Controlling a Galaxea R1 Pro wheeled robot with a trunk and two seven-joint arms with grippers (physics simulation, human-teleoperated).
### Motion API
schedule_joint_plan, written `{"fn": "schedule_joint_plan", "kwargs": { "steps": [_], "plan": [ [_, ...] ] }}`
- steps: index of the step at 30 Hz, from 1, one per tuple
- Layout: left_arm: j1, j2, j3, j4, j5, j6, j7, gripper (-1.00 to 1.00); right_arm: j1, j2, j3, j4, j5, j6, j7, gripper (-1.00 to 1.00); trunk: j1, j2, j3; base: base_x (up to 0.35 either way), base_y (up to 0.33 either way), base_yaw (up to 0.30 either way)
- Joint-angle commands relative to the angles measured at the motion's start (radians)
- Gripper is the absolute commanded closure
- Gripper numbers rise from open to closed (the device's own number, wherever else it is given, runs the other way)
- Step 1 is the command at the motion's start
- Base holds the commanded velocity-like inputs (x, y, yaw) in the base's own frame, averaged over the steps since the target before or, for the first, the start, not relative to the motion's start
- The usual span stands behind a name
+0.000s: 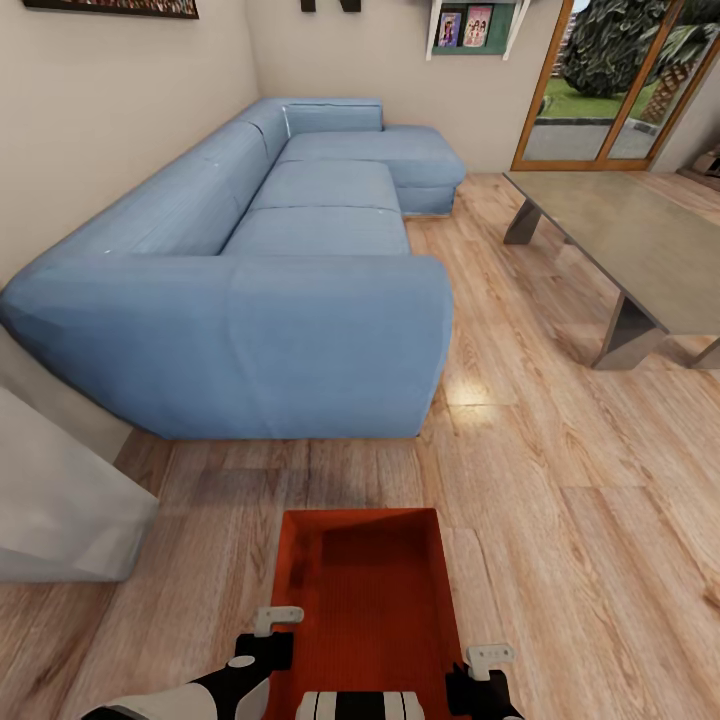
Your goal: Move the two storage containers from the living room to the garage. In the garage, place one container on the floor and stack the other container on top of it (either order is fine).
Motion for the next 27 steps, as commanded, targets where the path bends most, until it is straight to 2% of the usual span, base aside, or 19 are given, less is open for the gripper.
{"fn": "schedule_joint_plan", "kwargs": {
  "steps": [1, 14, 27],
  "plan": [
    [-0.002, -0.003, 0.025, 0.002, -0.013, -0.005, 0.005, 1.0, 0.0, 0.0, 0.001, 0.003, -0.004, -0.003, -0.004, 1.0, 0.0, 0.0, -0.001, 0.0, 0.0, 0.0],
    [-0.002, -0.003, 0.025, 0.002, -0.013, -0.004, 0.005, 1.0, 0.0, 0.0, 0.002, 0.003, -0.003, -0.002, -0.004, 1.0, 0.0, 0.0, -0.001, 0.0, 0.0, 0.0],
    [-0.002, -0.003, 0.025, 0.002, -0.013, -0.004, 0.005, 1.0, 0.0, 0.0, 0.002, 0.003, 0.008, -0.002, -0.004, 1.0, -0.05, 0.091, 0.04, 0.0, 0.0, 0.0]
  ]
}}
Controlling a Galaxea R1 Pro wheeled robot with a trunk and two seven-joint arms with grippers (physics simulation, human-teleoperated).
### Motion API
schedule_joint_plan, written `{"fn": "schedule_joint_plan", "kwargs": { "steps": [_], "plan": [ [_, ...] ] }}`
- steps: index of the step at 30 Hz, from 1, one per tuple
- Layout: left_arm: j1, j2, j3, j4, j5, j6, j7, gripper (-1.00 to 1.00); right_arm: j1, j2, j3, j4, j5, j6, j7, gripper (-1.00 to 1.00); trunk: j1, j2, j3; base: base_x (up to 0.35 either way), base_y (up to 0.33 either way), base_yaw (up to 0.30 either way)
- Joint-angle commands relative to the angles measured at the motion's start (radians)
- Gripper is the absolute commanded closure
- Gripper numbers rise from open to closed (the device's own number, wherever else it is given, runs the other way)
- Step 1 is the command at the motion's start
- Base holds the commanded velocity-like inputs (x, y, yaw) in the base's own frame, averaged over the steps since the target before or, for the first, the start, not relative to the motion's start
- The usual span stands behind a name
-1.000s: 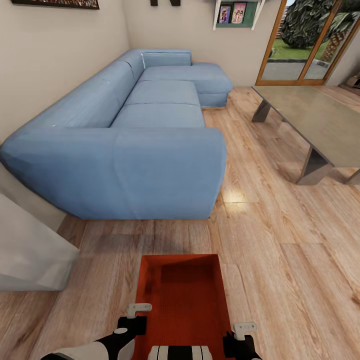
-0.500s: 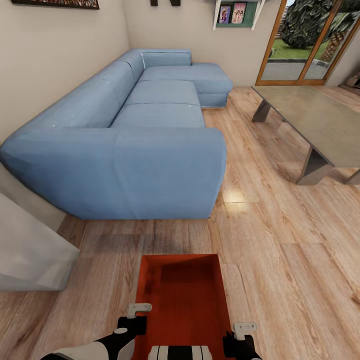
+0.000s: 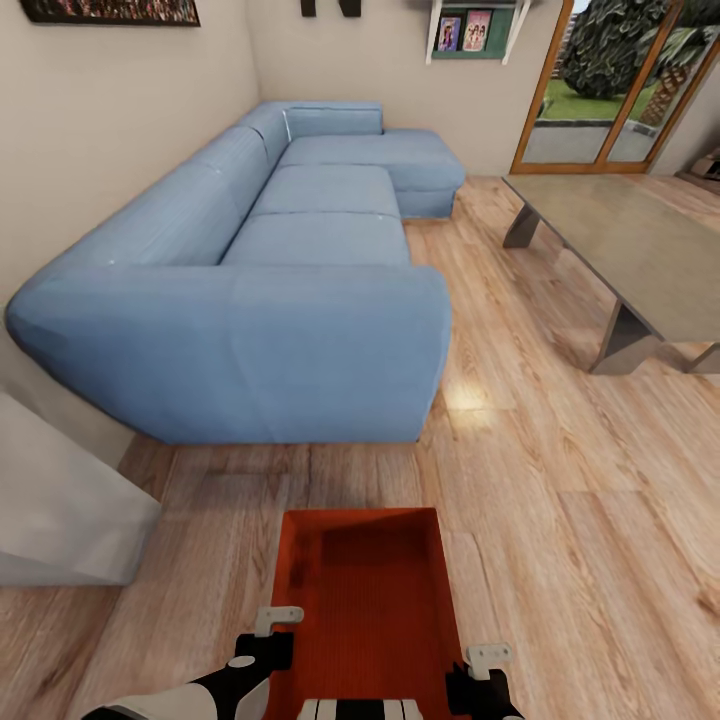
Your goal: Move the two storage containers from the living room to the garage. In the garage, place one container on the floor and stack the other container on top of it (either order is fine).
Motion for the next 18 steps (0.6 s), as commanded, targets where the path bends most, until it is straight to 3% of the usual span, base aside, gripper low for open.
{"fn": "schedule_joint_plan", "kwargs": {
  "steps": [1, 18],
  "plan": [
    [-0.002, -0.003, 0.024, 0.002, -0.014, -0.004, 0.005, 1.0, 0.0, 0.0, 0.007, 0.004, -0.003, -0.003, -0.007, 1.0, -0.004, 0.007, 0.003, 0.0, 0.0, 0.0],
    [-0.002, -0.003, 0.024, 0.002, -0.014, -0.004, 0.005, 1.0, 0.001, 0.001, 0.007, 0.004, 0.01, -0.003, -0.002, 1.0, -0.069, 0.126, 0.056, 0.0, 0.0, 0.0]
  ]
}}
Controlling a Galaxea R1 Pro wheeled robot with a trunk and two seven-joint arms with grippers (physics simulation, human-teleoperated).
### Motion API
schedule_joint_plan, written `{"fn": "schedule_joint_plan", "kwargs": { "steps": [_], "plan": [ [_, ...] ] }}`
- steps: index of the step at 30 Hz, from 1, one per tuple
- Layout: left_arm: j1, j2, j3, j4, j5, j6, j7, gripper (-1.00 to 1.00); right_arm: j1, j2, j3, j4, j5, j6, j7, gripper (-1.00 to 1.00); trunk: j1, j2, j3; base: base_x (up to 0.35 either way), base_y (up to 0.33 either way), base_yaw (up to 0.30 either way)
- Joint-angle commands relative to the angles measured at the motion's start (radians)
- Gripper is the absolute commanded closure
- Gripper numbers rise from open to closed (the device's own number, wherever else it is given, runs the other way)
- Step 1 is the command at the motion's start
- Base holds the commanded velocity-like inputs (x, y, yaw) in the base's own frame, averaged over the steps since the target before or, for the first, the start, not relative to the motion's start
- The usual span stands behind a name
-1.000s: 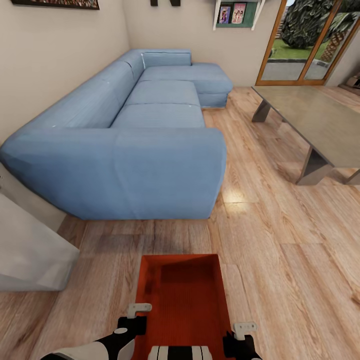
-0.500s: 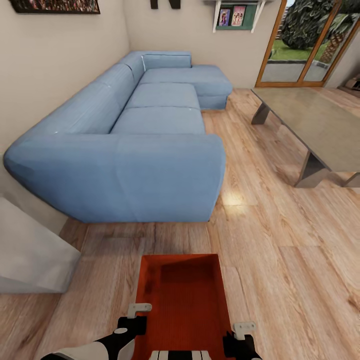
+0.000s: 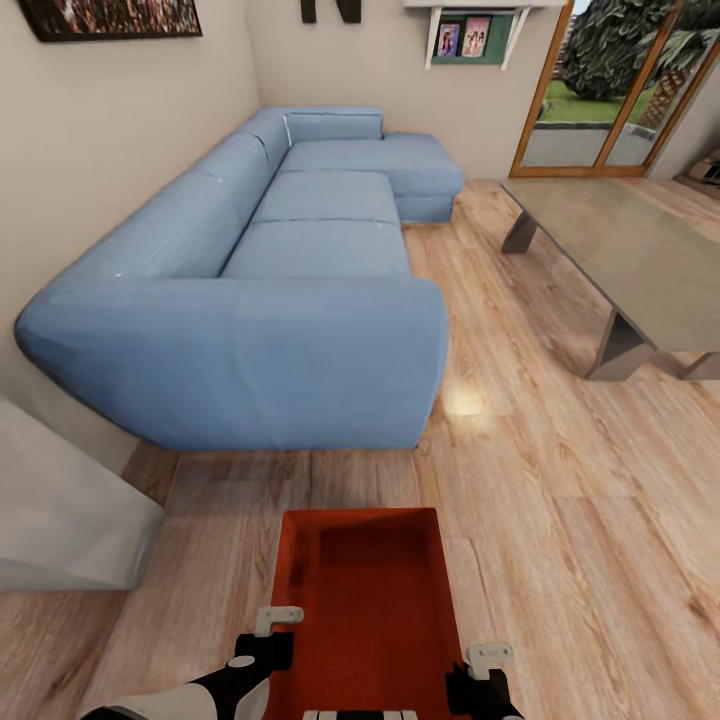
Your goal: Move the two storage containers from the living room to the garage. In the garage, place one container on the floor and stack the other container on top of it (either order is fine).
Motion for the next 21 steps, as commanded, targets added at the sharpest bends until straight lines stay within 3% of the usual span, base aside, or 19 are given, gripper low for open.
{"fn": "schedule_joint_plan", "kwargs": {
  "steps": [1, 21],
  "plan": [
    [-0.002, -0.004, 0.023, 0.002, -0.012, -0.004, 0.005, 1.0, 0.0, 0.0, 0.013, 0.004, 0.002, -0.003, -0.005, 1.0, -0.004, 0.007, 0.003, 0.0, 0.0, 0.0],
    [-0.002, -0.004, 0.023, 0.002, -0.012, -0.004, 0.005, 1.0, 0.0, 0.0, 0.015, 0.004, 0.003, 0.0, -0.003, 1.0, -0.081, 0.147, 0.087, 0.0, 0.0, 0.0]
  ]
}}
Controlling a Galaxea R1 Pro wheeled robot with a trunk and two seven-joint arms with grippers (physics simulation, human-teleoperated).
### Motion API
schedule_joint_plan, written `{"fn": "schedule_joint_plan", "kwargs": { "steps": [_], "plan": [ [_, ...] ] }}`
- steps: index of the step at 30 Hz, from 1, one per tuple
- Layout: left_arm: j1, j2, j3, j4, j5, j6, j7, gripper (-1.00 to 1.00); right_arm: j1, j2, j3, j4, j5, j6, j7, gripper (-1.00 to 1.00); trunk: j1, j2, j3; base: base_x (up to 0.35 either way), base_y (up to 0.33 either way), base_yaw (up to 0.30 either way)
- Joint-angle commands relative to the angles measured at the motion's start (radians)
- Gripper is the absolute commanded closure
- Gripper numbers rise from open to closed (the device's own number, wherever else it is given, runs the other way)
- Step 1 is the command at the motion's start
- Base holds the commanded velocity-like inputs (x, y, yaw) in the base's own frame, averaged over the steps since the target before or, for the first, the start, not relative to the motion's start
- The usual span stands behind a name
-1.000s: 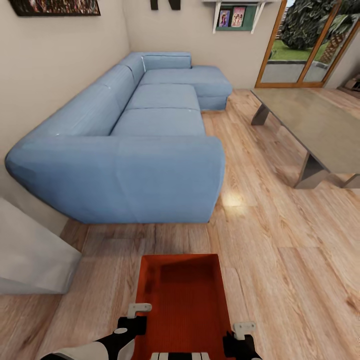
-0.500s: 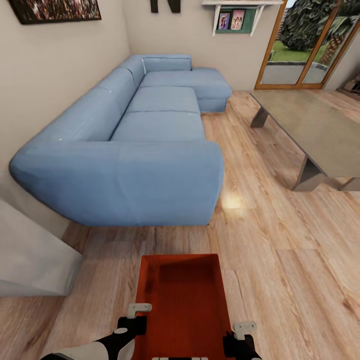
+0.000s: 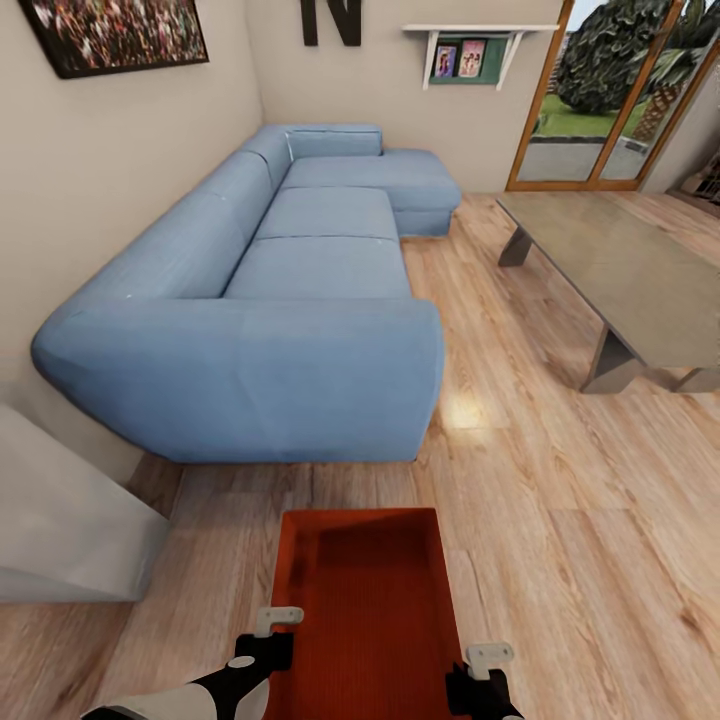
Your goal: Move the two storage containers from the living room to the garage. In the garage, place one container on the floor and stack the other container on top of it (either order is fine).
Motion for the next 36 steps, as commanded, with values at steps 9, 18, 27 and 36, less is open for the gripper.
{"fn": "schedule_joint_plan", "kwargs": {
  "steps": [9, 18, 27, 36],
  "plan": [
    [-0.002, -0.004, 0.021, 0.001, -0.012, -0.004, 0.005, 1.0, 0.001, 0.0, 0.014, 0.004, 0.024, -0.003, -0.005, 1.0, -0.016, 0.028, 0.027, 0.0, 0.0, 0.0],
    [-0.002, -0.004, 0.021, 0.001, -0.012, -0.004, 0.005, 1.0, 0.001, 0.0, 0.013, 0.004, 0.045, -0.003, -0.006, 1.0, -0.016, 0.028, 0.035, 0.0, 0.0, 0.0],
    [-0.002, -0.004, 0.021, 0.001, -0.012, -0.004, 0.005, 1.0, 0.001, 0.0, 0.013, 0.004, 0.046, -0.003, -0.006, 1.0, -0.016, 0.028, 0.044, 0.0, 0.0, 0.0],
    [-0.002, -0.004, 0.021, 0.001, -0.012, -0.004, 0.005, 1.0, 0.001, 0.0, 0.013, 0.004, 0.046, -0.003, -0.005, 1.0, -0.016, 0.028, 0.058, 0.0, 0.0, 0.0]
  ]
}}
